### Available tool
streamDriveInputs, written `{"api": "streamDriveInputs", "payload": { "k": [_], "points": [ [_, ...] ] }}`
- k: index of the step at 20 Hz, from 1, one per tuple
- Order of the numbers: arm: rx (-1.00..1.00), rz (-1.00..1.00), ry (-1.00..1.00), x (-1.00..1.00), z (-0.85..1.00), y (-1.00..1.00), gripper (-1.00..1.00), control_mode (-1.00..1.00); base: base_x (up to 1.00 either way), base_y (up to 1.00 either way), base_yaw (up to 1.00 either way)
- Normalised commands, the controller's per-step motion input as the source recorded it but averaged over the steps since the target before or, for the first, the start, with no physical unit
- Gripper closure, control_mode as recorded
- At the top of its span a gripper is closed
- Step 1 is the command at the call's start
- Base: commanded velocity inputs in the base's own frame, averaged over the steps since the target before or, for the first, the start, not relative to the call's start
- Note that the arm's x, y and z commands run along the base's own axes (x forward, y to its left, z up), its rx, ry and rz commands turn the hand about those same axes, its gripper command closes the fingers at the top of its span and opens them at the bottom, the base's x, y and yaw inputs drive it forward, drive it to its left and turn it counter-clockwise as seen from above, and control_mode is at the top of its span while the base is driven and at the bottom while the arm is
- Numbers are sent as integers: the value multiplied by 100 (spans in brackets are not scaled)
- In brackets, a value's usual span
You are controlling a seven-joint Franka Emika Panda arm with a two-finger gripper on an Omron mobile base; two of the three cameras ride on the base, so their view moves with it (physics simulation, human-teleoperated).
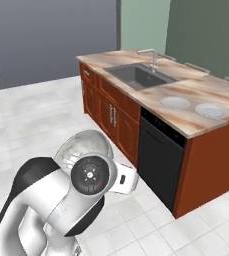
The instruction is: Move the bowls from the cabinet to the plates on the dining table.
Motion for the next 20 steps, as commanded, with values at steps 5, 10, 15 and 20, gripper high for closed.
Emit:
{"api": "streamDriveInputs", "payload": {
  "k": [5,10,15,20],
  "points": [
    [0,0,0,0,0,0,100,100,0,70,-21],
    [0,0,0,0,0,0,100,100,0,70,-21],
    [0,0,0,0,0,0,100,100,6,50,-17],
    [0,0,0,0,0,0,100,100,17,0,0]
  ]
}}
